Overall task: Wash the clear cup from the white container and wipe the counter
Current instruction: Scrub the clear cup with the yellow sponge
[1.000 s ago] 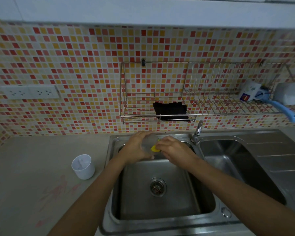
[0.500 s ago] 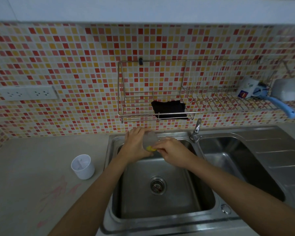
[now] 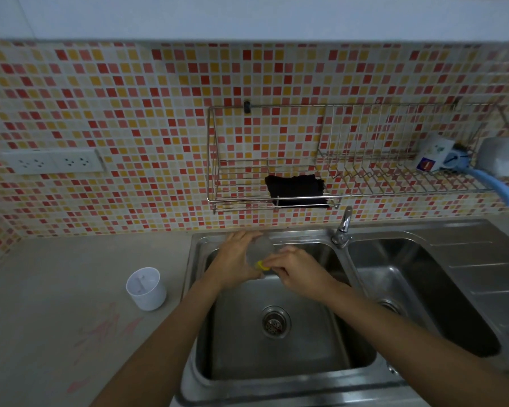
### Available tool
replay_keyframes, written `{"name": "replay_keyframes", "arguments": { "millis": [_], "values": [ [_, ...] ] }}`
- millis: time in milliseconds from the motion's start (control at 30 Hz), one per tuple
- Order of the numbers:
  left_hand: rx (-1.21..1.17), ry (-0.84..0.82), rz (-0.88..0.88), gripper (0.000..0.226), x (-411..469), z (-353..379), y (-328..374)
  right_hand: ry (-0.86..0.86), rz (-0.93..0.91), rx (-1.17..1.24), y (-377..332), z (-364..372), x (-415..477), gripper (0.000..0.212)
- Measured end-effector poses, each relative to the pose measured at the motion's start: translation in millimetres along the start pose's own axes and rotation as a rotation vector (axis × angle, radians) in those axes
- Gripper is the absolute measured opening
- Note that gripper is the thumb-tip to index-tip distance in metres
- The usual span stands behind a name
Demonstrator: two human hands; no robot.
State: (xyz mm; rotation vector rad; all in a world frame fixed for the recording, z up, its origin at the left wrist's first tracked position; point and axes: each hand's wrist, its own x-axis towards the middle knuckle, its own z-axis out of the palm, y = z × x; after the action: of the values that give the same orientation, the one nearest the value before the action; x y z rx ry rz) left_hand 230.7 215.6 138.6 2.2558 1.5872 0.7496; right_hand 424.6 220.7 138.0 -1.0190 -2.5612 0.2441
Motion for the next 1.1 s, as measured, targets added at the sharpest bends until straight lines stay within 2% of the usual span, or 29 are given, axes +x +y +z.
{"name": "replay_keyframes", "arguments": {
  "millis": [67,167,267,400,467,567,633,700,833,967,1100],
  "values": [
    [0.002,-0.024,-0.003,0.087,0,1,2,-0.023,-0.106,-0.17,9,0,6,0.037],
    [-0.058,-0.027,-0.002,0.087,4,-4,6,0.016,-0.144,-0.291,18,-4,11,0.043],
    [-0.076,-0.02,-0.007,0.087,6,-10,3,0.106,-0.092,-0.195,14,0,7,0.041],
    [-0.041,-0.019,-0.055,0.09,2,-7,-7,0.123,0.07,0.152,-3,15,1,0.032],
    [-0.023,-0.031,-0.048,0.089,-1,-2,-9,0.083,0.009,0.097,-2,17,3,0.031],
    [-0.018,-0.036,-0.046,0.088,-4,0,-10,0.12,-0.124,-0.111,7,17,10,0.036],
    [-0.042,-0.01,-0.059,0.089,-4,-2,-16,0.143,-0.131,-0.171,7,20,12,0.04],
    [-0.053,-0.002,-0.074,0.09,-6,-3,-24,0.149,-0.097,-0.125,-1,23,10,0.04],
    [-0.067,0.001,-0.125,0.09,-17,-3,-41,0.091,0.096,0.158,-16,24,15,0.028],
    [-0.142,0.042,-0.195,0.091,-24,-7,-57,0.297,0.21,0.359,-31,-4,41,0.028],
    [-0.171,0.062,-0.219,0.09,-24,-14,-65,0.554,0.234,0.323,-35,-37,97,0.021]
  ]
}}
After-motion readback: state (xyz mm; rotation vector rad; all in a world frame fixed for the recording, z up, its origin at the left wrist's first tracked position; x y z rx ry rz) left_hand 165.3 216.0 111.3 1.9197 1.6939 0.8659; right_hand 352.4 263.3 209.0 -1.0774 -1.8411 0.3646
